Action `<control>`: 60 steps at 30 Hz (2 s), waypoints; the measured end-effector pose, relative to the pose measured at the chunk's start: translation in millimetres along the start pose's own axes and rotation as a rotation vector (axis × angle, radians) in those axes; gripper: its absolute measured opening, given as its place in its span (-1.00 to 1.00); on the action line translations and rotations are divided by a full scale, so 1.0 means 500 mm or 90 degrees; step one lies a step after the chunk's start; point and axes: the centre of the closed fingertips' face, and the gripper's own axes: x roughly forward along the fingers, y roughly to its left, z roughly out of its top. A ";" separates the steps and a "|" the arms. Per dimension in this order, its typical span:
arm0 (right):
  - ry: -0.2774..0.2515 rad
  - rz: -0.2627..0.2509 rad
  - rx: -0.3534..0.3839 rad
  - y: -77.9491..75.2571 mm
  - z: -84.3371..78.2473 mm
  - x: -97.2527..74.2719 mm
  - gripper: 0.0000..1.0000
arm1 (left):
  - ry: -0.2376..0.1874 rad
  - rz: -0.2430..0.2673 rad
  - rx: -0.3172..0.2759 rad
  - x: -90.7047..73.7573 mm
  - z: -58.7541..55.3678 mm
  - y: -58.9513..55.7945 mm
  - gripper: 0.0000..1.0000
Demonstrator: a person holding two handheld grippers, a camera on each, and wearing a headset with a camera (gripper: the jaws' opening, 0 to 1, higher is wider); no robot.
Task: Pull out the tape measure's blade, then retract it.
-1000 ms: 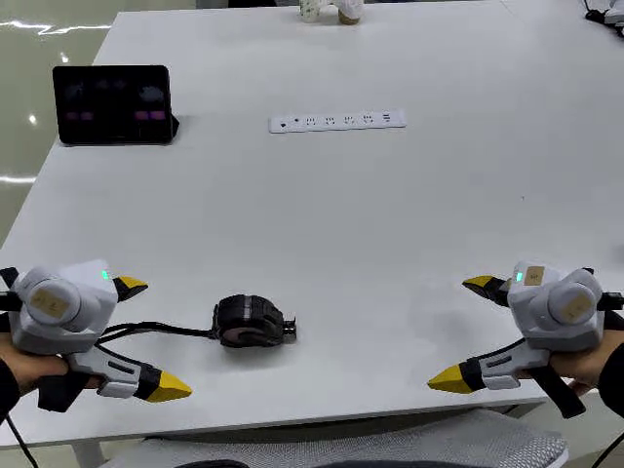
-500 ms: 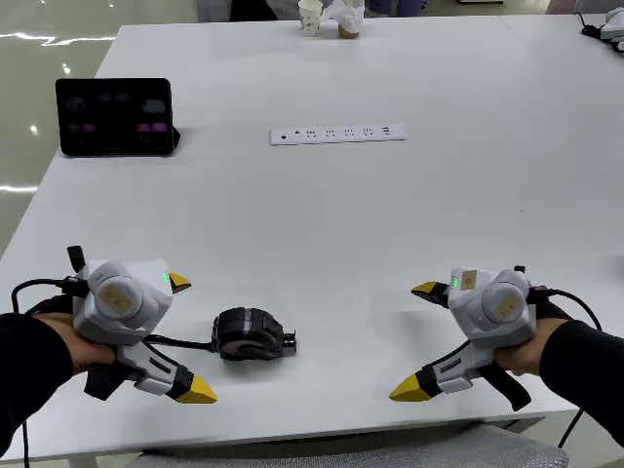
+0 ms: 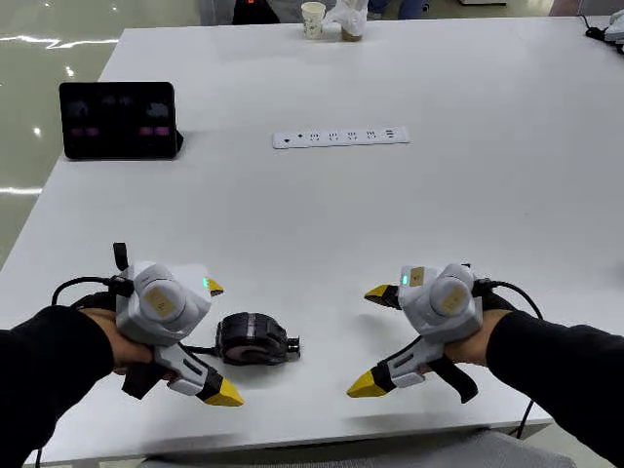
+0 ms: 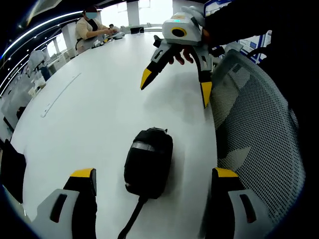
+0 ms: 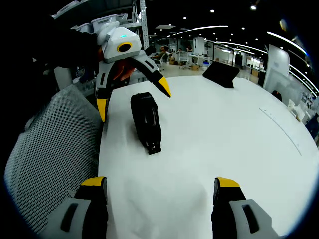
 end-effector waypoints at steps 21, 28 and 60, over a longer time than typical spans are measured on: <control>0.030 0.036 -0.084 0.022 0.055 0.100 0.08 | 0.056 -0.010 0.077 0.028 0.020 0.007 0.02; 0.032 0.044 -0.089 0.021 0.062 0.113 -0.14 | 0.062 -0.009 0.087 0.036 0.022 0.013 -0.33; 0.042 0.067 -0.143 0.027 0.061 0.130 -0.78 | 0.020 0.004 0.041 0.040 0.023 0.015 -0.34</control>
